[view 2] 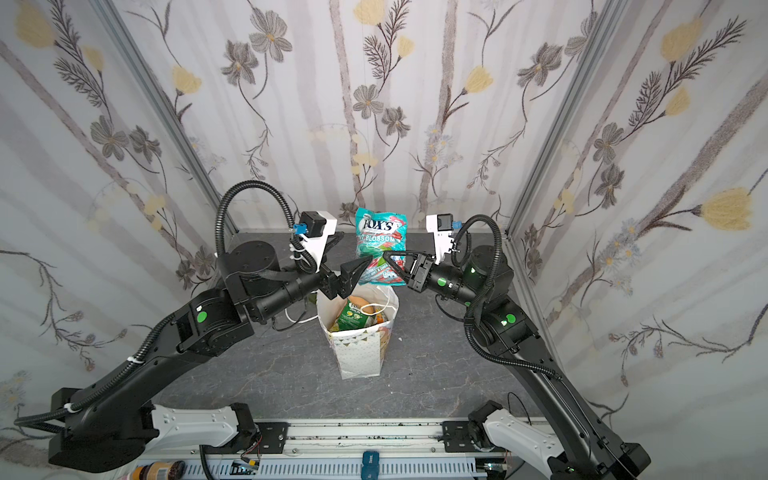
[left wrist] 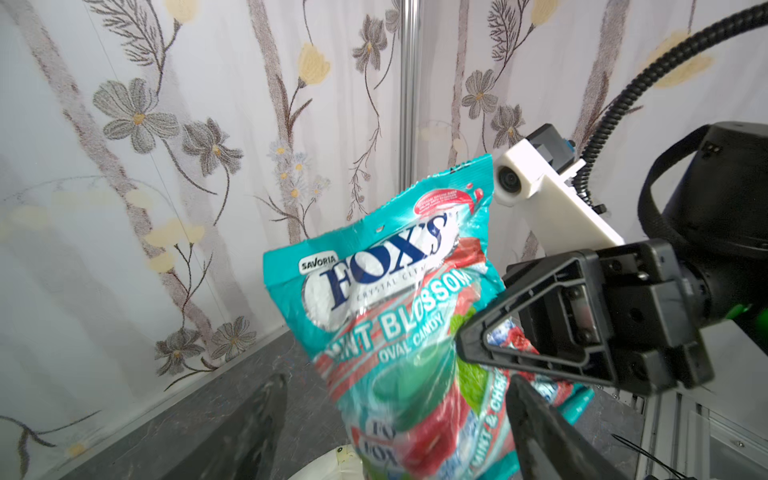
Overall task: Take the snacks out of the paper bag
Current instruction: 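Carry the teal bag to the far corner with the right gripper while the left withdraws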
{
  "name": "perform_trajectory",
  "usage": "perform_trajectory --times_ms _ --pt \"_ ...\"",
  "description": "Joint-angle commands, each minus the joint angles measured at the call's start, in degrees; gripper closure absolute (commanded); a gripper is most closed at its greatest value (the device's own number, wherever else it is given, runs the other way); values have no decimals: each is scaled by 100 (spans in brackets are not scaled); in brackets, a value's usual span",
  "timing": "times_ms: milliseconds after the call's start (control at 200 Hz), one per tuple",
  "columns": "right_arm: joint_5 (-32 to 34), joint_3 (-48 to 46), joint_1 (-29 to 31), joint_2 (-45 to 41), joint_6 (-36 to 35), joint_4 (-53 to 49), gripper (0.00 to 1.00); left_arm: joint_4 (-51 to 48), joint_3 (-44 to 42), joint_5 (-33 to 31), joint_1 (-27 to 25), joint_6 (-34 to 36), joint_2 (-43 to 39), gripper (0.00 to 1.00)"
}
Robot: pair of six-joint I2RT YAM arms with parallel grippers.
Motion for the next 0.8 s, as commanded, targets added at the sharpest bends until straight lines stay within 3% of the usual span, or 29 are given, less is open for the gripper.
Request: perform_trajectory --times_ms 0,220,570,794 --pt "23 174 -355 117 14 474 100 -198 -123 42 4 -100 -209 12" --pt "-323 325 -1436 463 29 551 100 -819 -539 639 -1 -66 -636 0" --pt "-856 -193 -2998 1223 262 1247 100 -1372 -1173 1888 3 -170 -1076 0" --pt "-903 -448 -3622 1933 89 1435 100 -1704 -1080 1859 3 -166 -1132 0"
